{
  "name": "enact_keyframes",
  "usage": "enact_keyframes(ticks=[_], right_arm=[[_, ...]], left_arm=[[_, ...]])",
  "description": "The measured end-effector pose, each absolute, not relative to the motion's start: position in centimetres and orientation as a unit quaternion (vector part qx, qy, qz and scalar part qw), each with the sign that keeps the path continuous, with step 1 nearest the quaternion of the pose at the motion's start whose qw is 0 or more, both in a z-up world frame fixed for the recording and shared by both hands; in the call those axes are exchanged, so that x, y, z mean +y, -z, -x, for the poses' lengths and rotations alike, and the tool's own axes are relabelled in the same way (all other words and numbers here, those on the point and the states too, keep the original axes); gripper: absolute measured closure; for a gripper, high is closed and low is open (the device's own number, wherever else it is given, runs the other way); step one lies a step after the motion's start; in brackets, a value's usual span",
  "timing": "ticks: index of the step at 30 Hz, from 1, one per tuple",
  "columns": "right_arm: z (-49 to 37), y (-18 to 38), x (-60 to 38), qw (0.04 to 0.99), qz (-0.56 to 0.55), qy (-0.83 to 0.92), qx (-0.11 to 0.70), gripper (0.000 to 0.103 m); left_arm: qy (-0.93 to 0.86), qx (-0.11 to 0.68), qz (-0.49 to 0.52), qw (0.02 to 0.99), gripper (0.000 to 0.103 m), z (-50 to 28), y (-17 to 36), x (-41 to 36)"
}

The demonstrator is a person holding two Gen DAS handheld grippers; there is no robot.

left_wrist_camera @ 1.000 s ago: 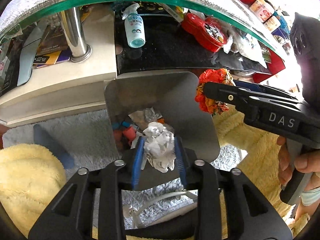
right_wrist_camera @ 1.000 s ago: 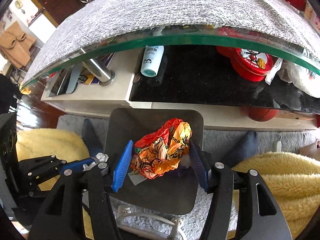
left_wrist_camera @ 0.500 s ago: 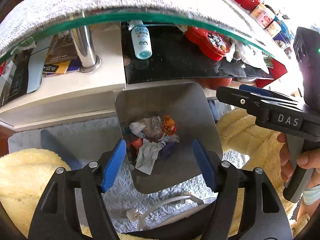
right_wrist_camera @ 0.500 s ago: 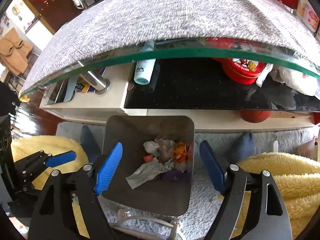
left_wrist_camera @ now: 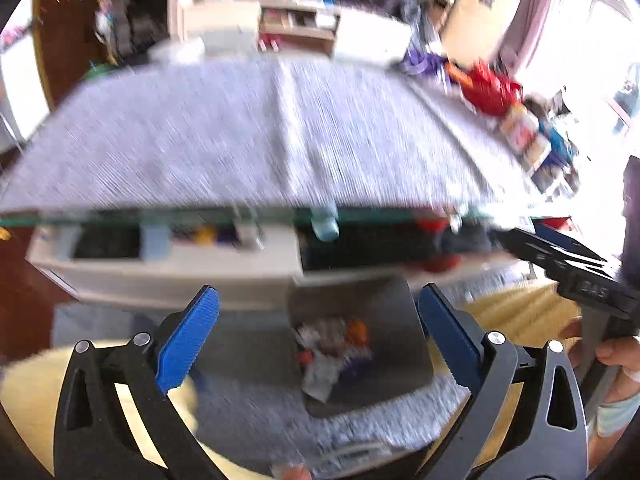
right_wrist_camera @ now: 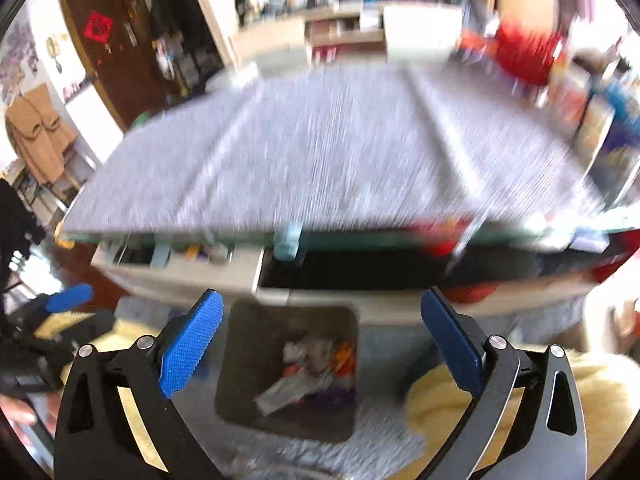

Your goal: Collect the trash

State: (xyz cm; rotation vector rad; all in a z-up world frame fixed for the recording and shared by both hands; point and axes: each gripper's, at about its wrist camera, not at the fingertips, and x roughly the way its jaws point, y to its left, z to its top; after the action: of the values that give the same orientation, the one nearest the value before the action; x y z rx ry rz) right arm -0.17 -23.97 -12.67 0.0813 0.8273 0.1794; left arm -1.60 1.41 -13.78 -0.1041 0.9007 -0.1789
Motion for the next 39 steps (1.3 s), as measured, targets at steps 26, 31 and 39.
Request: enact_keyframes(ticks=[26, 31, 39], right_arm=[[6.1, 0.9, -25.7, 0.985, 0.003, 0.037, 0.167, 0.003], [6.1, 0.8, -25.5, 0.985, 0.004, 0.039, 0.166, 0.003], [6.0, 0.5, -25.1, 0.986, 0.006, 0.036, 0.165, 0.003]], left_arm=[[0.022, 0.203, 0.006, 0.979, 0.008, 5.2, 0.5, 1.8], [0.025, 0.197, 0.001, 0.980, 0.008, 5.0, 0.4, 1.5], [0.026, 0.189, -0.004, 0.982, 0.008, 5.2, 0.0, 1.2]])
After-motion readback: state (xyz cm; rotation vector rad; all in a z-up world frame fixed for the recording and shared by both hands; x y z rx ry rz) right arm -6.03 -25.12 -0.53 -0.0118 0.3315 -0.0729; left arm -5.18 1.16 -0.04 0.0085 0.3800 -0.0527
